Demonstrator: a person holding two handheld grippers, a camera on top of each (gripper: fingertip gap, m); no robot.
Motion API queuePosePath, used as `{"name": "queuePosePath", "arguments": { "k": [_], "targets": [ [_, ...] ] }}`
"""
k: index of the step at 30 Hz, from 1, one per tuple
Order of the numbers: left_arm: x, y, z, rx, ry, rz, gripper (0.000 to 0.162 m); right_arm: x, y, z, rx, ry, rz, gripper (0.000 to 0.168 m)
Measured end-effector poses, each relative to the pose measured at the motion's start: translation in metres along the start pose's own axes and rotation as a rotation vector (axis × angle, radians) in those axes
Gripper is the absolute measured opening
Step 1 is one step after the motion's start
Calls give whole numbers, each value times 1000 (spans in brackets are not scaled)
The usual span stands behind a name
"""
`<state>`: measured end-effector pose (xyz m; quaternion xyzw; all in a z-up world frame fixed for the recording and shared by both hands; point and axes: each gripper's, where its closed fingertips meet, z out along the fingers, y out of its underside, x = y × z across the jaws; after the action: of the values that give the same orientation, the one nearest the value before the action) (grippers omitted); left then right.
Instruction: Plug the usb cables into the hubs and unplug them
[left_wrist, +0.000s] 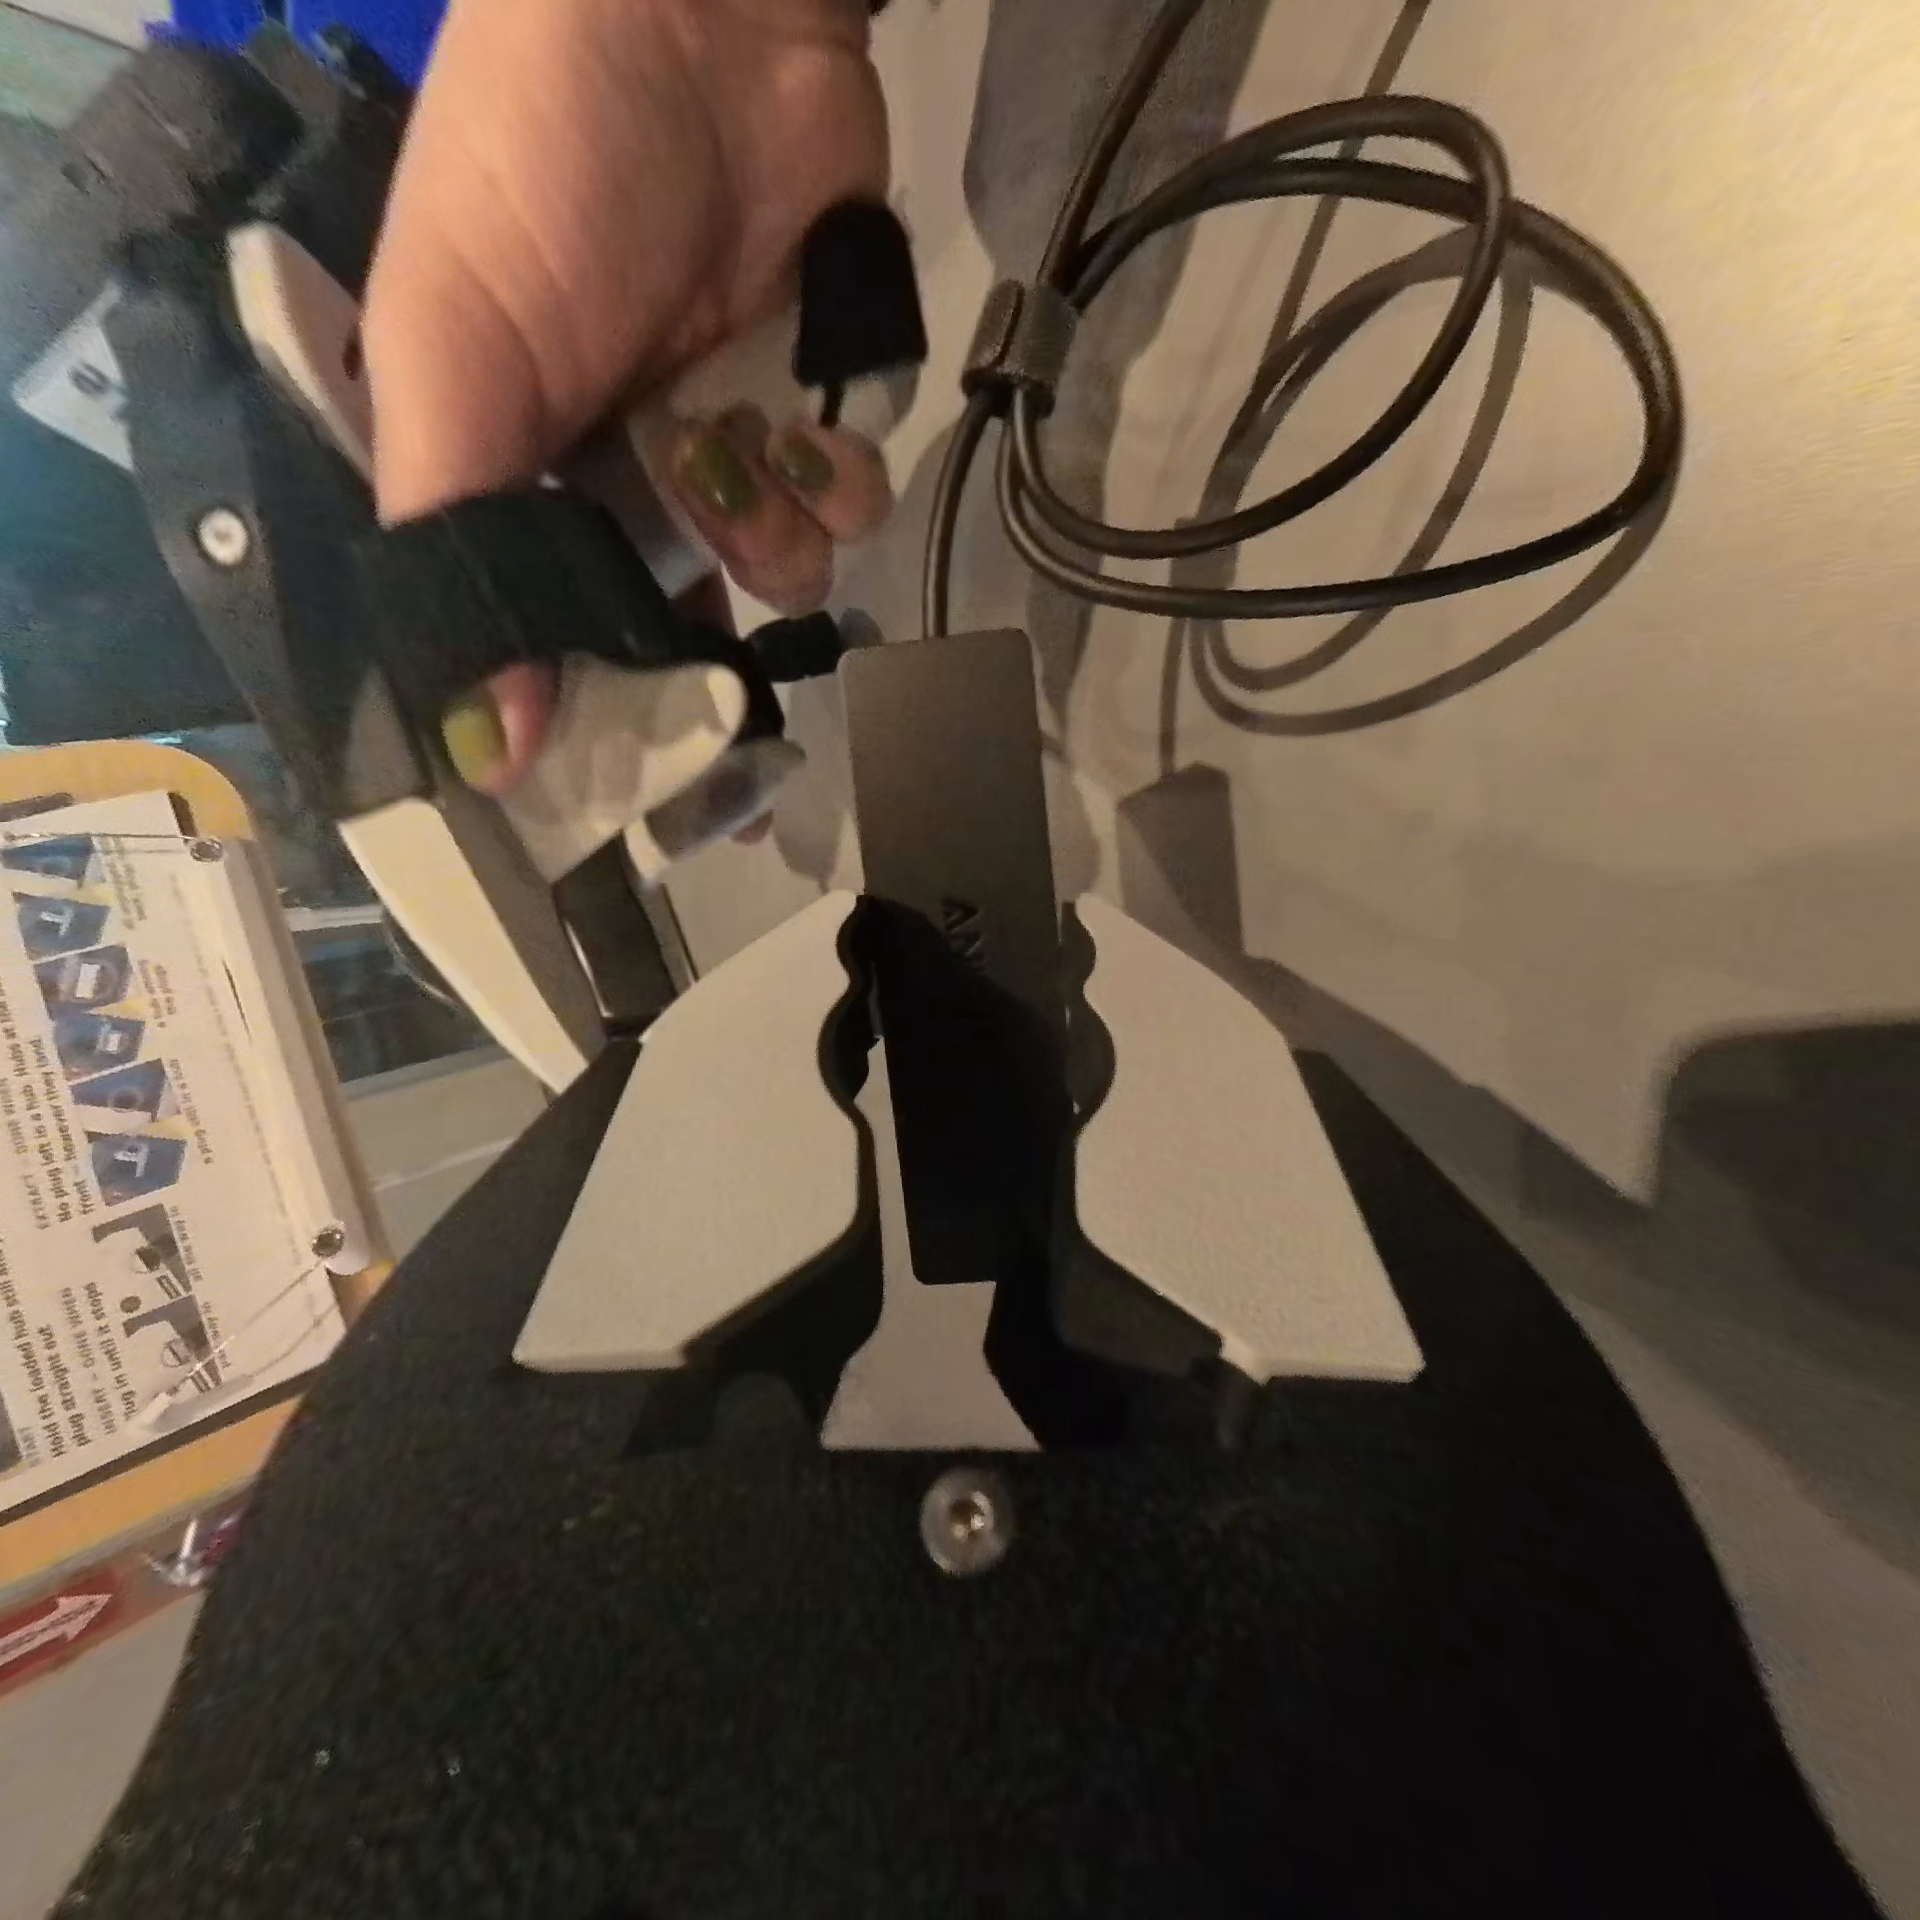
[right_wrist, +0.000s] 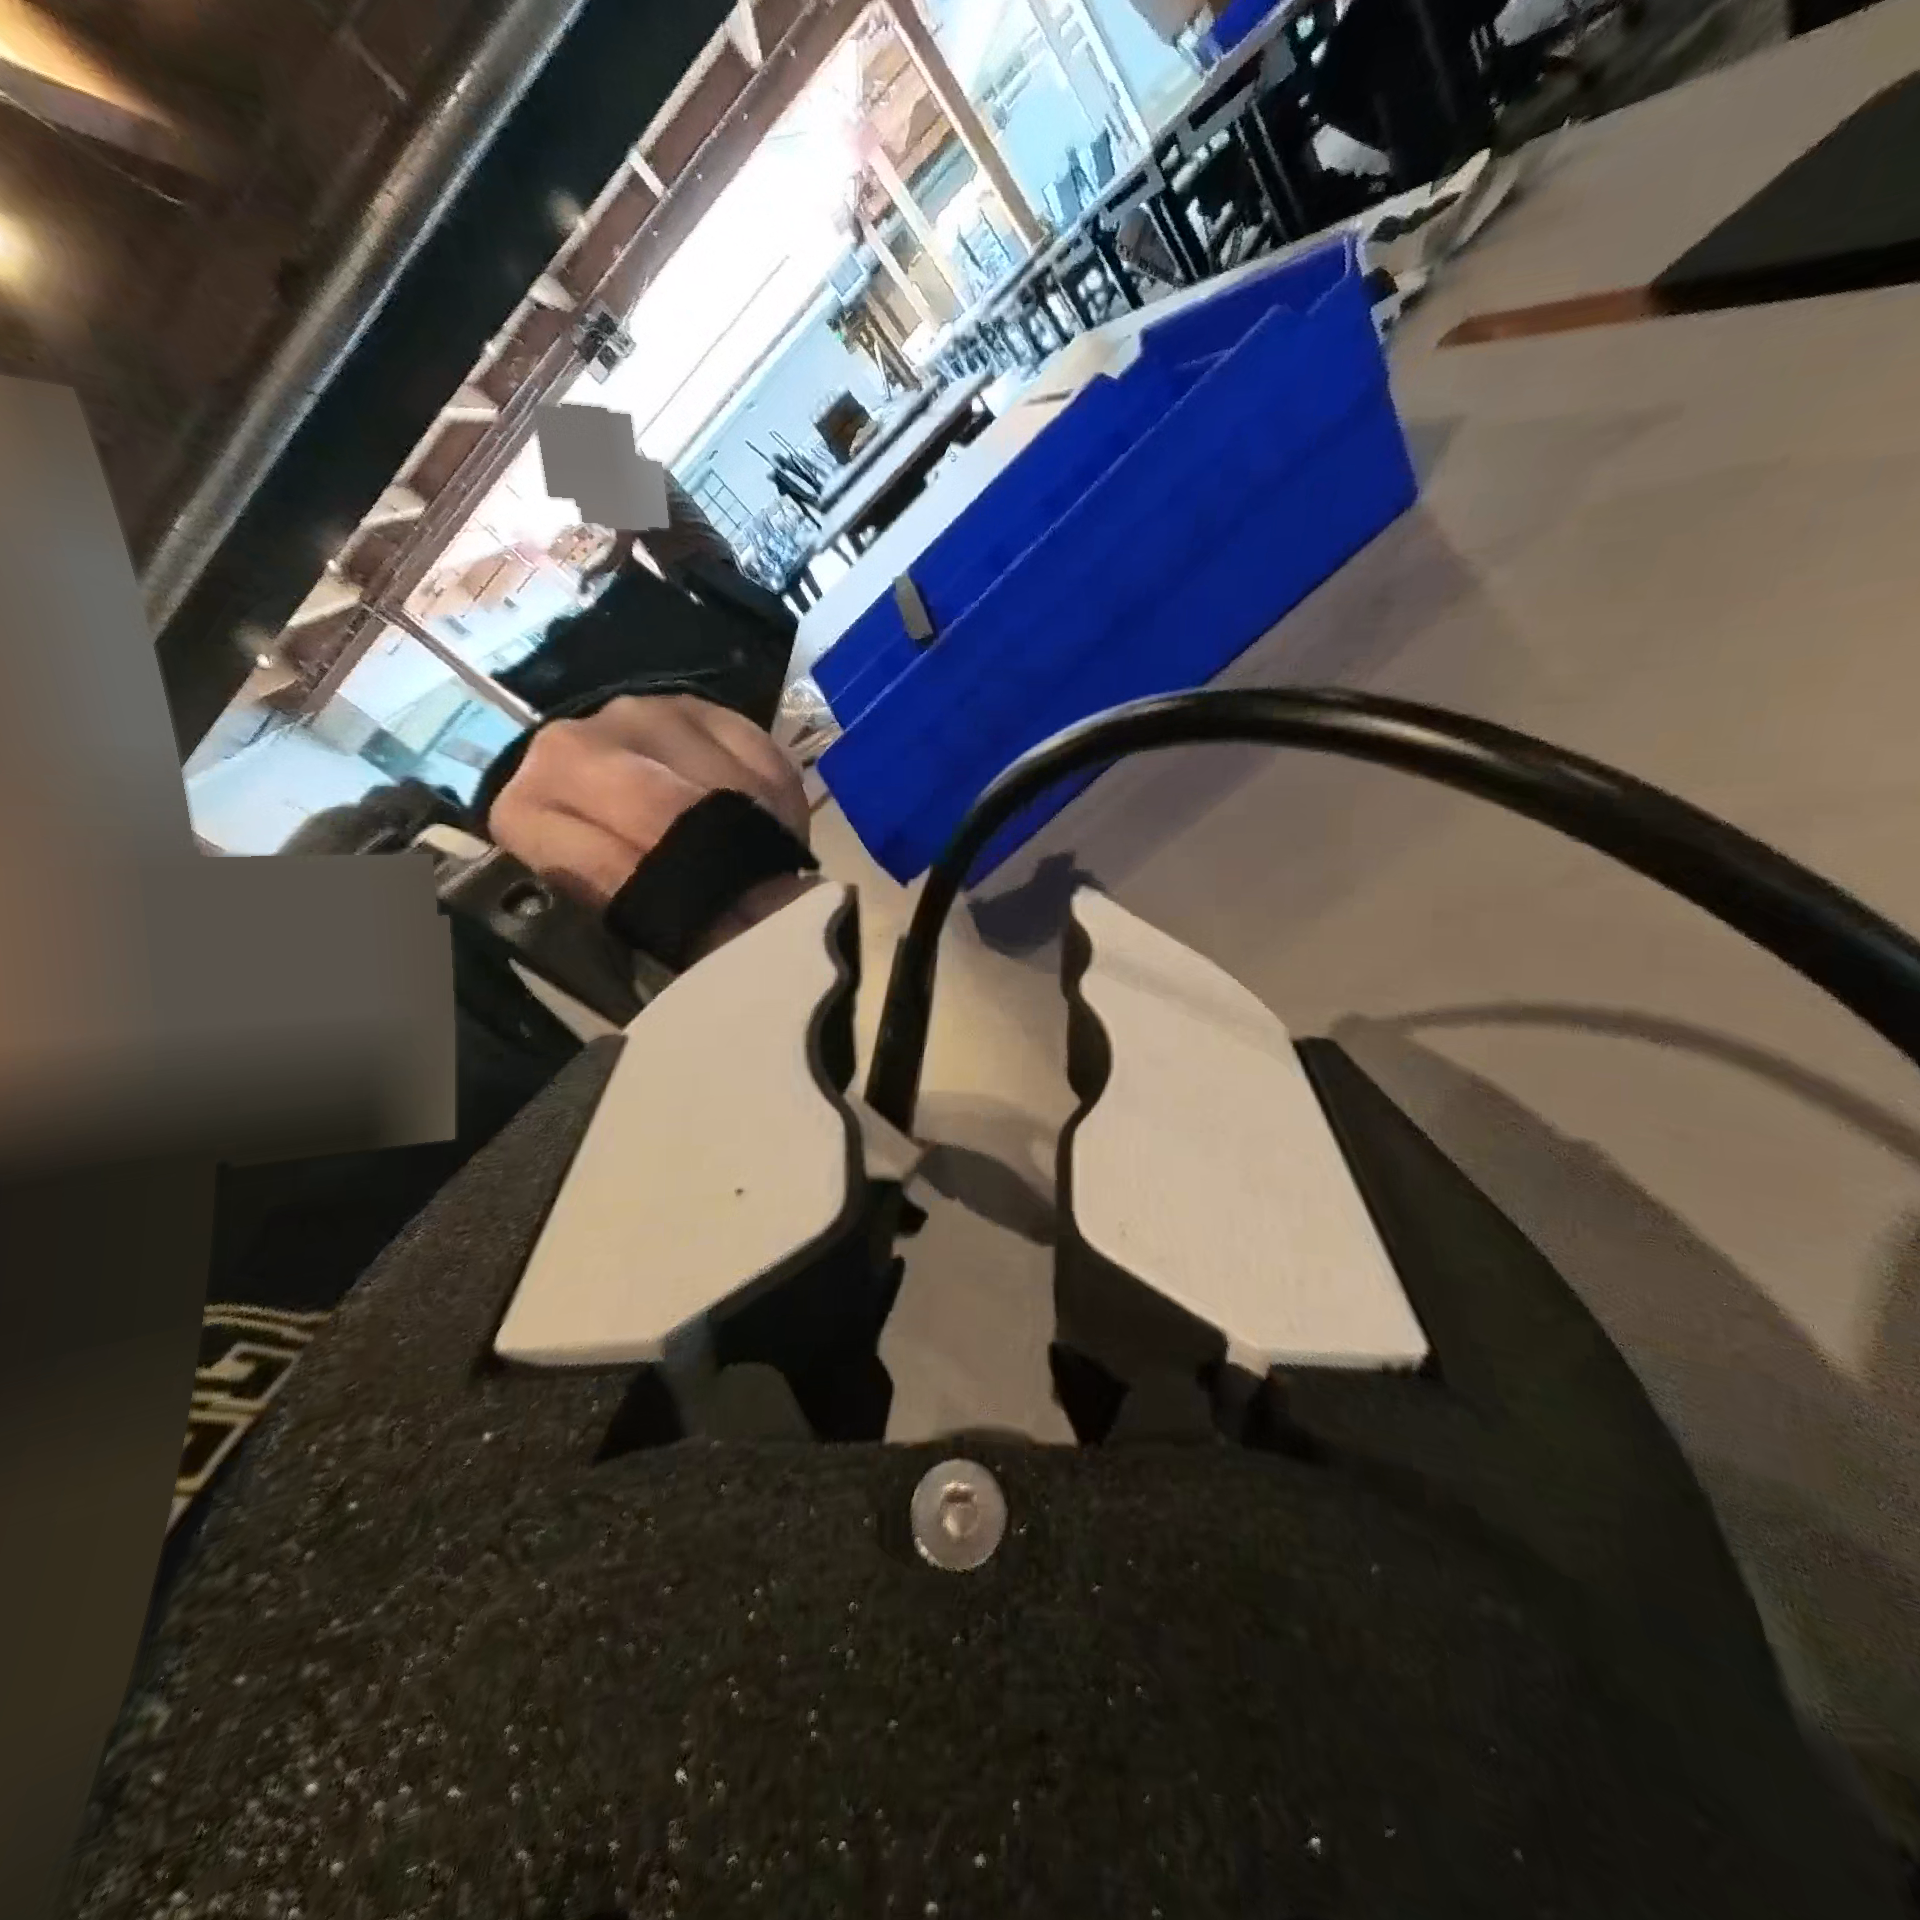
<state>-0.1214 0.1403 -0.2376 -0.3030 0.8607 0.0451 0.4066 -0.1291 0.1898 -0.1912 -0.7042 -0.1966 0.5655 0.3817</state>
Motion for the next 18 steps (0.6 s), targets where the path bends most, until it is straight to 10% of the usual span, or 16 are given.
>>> {"name": "queuePosePath", "arguments": {
  "k": [2, 6, 10, 18],
  "targets": [
    [-1, -1, 0, 5, -13, 8, 34, -6, -6, 4, 48, -54, 14, 8],
    [-17, 2, -1, 34, -123, -103, 37, -9, -21, 5, 94, -61, 6, 5],
    [-51, 13, -23, 149, -262, -445, 81, -18, -57, -9, 178, -30, -102, 5],
    [-129, 42, -62, 520, -341, -1151, 93, -75, -143, -43, 466, -85, -322, 5]
  ]
}}
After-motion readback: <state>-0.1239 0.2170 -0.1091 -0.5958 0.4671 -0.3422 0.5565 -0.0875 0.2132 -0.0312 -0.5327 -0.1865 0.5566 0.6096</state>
